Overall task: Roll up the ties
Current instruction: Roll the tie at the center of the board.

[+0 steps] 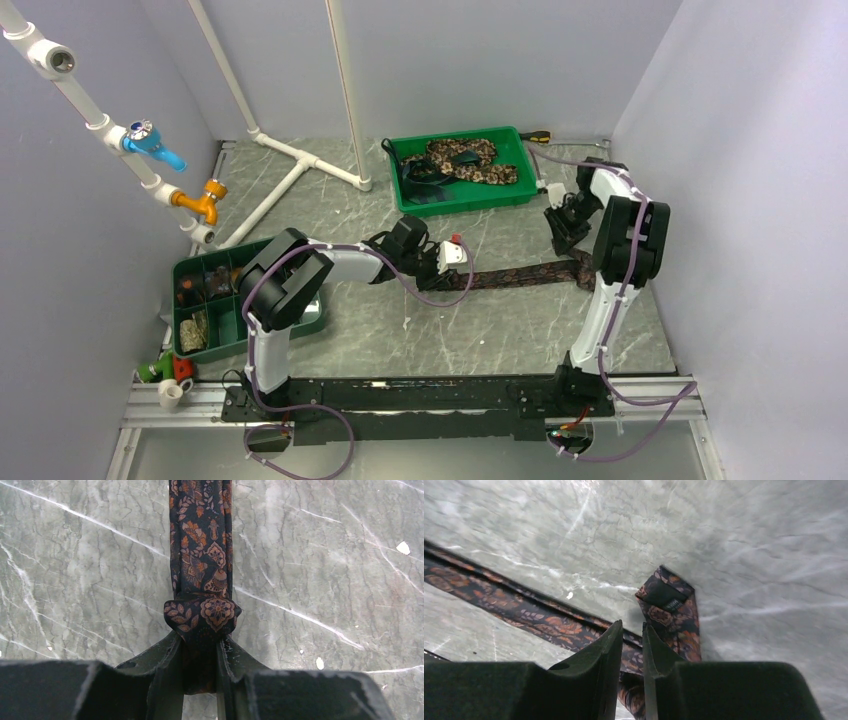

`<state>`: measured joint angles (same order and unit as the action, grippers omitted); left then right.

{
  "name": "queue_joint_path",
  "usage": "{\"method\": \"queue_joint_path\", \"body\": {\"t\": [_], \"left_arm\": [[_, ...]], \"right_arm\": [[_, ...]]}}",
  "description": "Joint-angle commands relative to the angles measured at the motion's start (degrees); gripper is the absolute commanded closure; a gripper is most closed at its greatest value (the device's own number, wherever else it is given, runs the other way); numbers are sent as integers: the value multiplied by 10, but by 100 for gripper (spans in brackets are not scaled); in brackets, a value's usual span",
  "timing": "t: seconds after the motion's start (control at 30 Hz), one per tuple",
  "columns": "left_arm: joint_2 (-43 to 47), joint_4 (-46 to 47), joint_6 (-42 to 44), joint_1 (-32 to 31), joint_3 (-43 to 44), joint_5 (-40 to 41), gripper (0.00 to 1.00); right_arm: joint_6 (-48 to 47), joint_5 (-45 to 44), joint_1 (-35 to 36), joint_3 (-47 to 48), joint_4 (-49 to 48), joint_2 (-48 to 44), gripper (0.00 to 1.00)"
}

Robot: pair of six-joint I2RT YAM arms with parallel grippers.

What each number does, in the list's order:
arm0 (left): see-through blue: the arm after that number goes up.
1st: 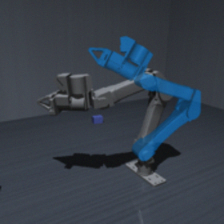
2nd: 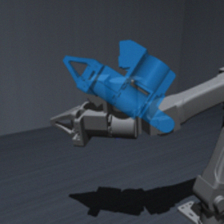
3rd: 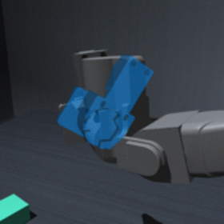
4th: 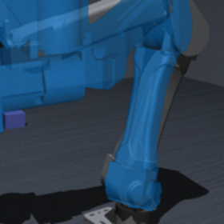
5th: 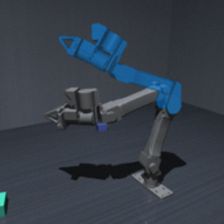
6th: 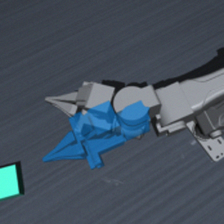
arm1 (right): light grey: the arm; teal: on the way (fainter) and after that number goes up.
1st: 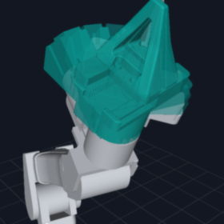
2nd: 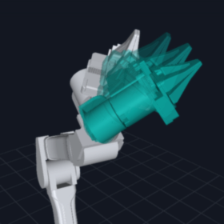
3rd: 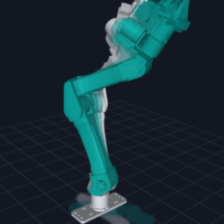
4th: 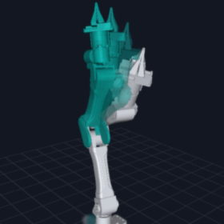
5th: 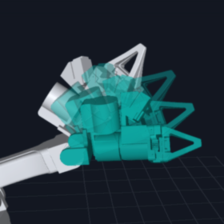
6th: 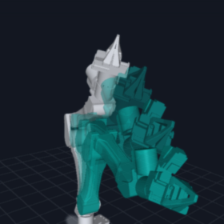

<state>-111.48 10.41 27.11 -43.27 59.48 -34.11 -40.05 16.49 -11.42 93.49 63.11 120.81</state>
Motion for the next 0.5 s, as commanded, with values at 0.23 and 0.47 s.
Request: {"method": "queue_joint_path", "body": {"t": [0.23, 0.47], "left_arm": [[-23, -103, -2, 7, -20, 39, 82], [-24, -103, -2, 7, -25, 38, 82]], "right_arm": [[-85, -33, -2, -34, 64, -23, 84], [-56, 53, 11, 41, 121, -34, 74]]}}
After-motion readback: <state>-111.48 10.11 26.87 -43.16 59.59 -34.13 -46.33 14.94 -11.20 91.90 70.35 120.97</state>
